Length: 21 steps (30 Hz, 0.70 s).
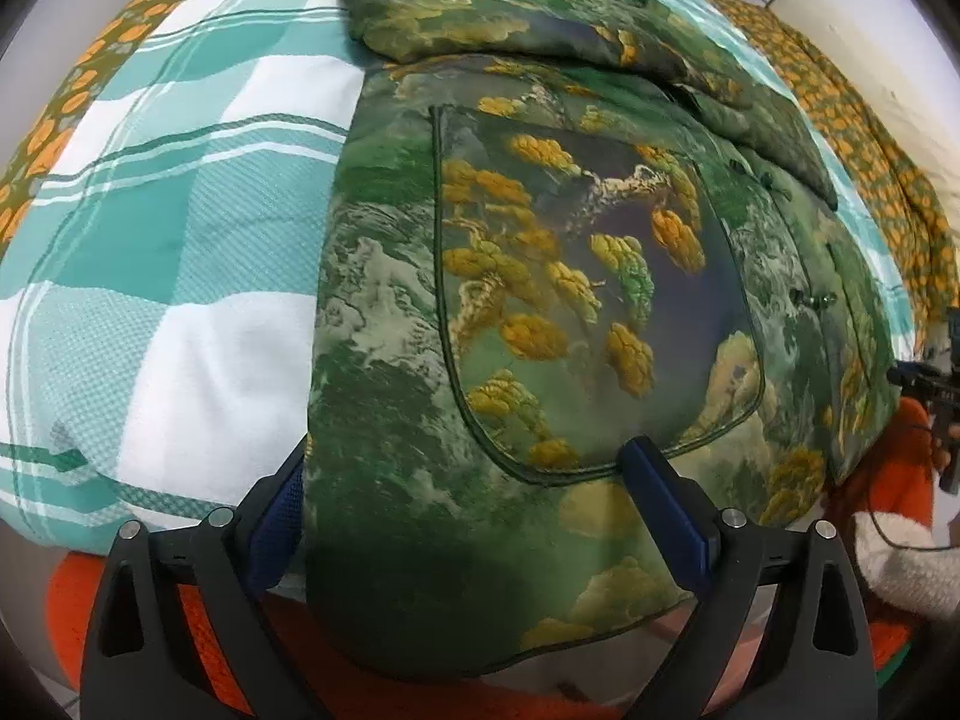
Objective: Fold large clothes
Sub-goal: 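Grasp the jacket hem with both grippers at its two corners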
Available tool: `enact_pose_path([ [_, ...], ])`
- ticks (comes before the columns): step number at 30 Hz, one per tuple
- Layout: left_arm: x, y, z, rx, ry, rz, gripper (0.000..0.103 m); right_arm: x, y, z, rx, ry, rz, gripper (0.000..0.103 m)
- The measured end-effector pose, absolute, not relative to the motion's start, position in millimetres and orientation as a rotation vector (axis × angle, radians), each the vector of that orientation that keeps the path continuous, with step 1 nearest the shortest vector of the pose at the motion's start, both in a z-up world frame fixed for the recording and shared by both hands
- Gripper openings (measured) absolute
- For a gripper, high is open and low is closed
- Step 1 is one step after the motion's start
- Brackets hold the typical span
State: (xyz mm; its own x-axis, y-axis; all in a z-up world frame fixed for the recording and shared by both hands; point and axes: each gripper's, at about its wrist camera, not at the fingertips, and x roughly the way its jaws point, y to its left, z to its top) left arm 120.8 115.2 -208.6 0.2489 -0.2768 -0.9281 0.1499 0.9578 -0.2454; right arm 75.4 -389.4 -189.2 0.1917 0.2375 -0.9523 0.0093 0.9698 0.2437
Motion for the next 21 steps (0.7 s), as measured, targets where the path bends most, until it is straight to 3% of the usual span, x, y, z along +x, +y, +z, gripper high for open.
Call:
enact_pose_path([
  [4,118,119,-211,-0.160,1.311,-0.306,0.096,74,-393,-205,0.330,1.388,0.195,0.075],
  [7,115,120,-210,-0.145,1.316,-0.302,0.088,72,-388,-206,0.337,1.390,0.243,0.073],
  [8,113,120,-210,-0.141,1.316,-0.301,0.081,72,-386,-204,0.325,1.390,0.250,0.069],
  [10,112,121,-207,-0.135,1.320,-0.291,0.069,72,-385,-202,0.309,1.387,0.245,0.036],
  [12,109,121,-202,-0.119,1.323,-0.282,0.049,72,-388,-197,0.324,1.375,0.235,0.019],
  [15,106,122,-195,-0.079,1.325,-0.265,0.028,74,-389,-187,0.350,1.352,0.231,0.016],
  [18,105,127,-187,-0.095,1.323,-0.256,0.017,76,-384,-172,0.382,1.310,0.236,0.013],
  [21,104,129,-169,-0.116,1.292,-0.261,0.013,78,-384,-149,0.447,1.244,0.254,0.013],
])
